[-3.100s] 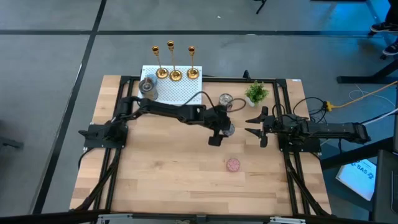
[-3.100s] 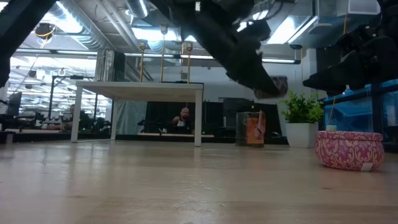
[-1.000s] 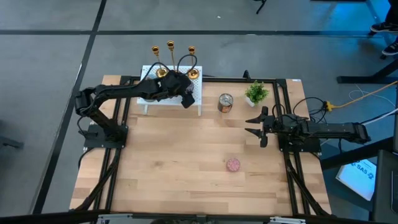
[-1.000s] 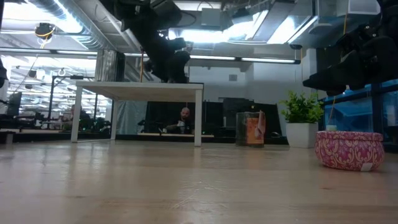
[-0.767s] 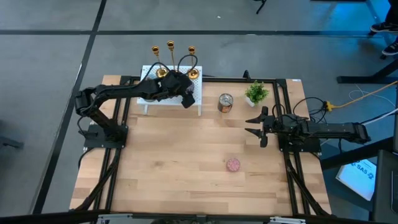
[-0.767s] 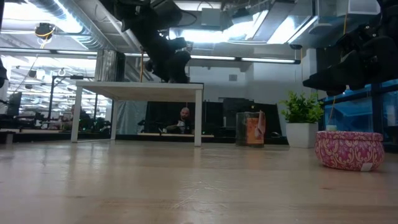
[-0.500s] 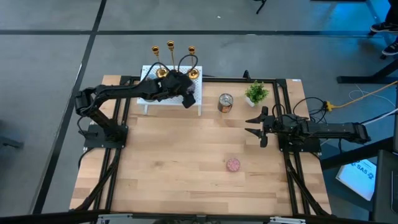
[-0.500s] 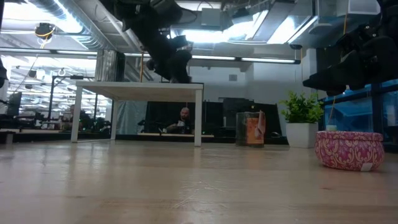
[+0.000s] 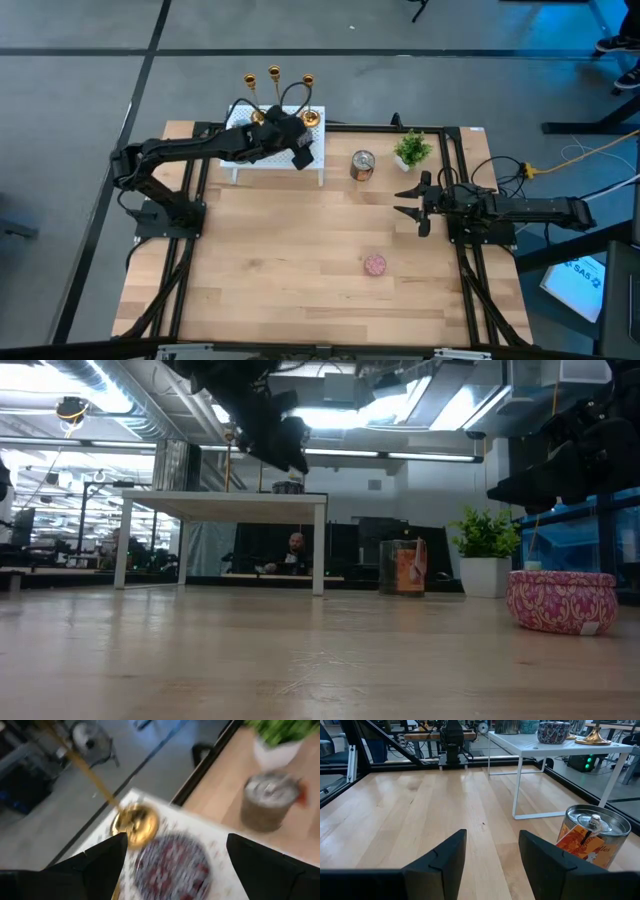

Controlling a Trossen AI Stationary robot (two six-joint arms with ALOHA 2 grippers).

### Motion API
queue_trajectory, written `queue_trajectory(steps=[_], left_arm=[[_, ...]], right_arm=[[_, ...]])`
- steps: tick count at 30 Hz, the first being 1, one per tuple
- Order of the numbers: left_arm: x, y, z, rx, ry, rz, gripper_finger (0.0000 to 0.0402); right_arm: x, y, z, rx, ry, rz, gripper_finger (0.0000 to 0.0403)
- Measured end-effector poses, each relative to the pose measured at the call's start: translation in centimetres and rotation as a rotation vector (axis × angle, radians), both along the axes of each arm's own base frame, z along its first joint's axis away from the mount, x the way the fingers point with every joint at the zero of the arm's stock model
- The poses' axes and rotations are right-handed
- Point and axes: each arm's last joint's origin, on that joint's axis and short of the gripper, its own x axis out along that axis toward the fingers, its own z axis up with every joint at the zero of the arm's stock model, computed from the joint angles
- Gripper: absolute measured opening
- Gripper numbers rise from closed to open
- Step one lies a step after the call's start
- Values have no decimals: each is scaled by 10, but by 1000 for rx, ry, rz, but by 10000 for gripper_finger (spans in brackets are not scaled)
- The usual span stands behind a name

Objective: Pick & Place candle stick holders
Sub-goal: Put the red patterned candle on the shelf

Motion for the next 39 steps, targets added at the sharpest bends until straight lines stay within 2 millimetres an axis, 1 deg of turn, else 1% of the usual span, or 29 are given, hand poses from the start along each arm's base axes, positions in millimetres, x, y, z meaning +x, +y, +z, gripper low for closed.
queue_trajectory(steps=[3, 5, 8, 11, 16, 19, 20, 23, 27, 32, 36, 39], left_arm=[[3, 0, 5, 2, -59, -55, 333], [3, 1, 5, 11, -51, -68, 322], [3, 1, 2, 15, -17, -46, 285], [3, -2, -1, 21, 23, -60, 228], [6, -11, -2, 67, 88, -132, 107], [7, -12, -1, 98, 116, -162, 35], [7, -12, -1, 103, 114, -164, 18], [6, -7, 1, 110, 93, -145, 5], [8, 2, 2, 92, 101, -117, 2], [18, 10, -13, 66, 185, -128, 1], [22, 13, -27, 73, 271, -90, 2], [22, 13, -24, 76, 253, -67, 1]], right_arm=[[0, 0, 0, 0, 0, 0, 186], [0, 0, 0, 0, 0, 0, 185], [0, 0, 0, 0, 0, 0, 185], [0, 0, 0, 0, 0, 0, 185], [0, 0, 0, 0, 0, 0, 185], [0, 0, 0, 0, 0, 0, 185], [0, 0, 0, 0, 0, 0, 185], [0, 0, 0, 0, 0, 0, 185], [0, 0, 0, 0, 0, 0, 185], [0, 0, 0, 0, 0, 0, 185], [0, 0, 0, 0, 0, 0, 185], [0, 0, 0, 0, 0, 0, 185]])
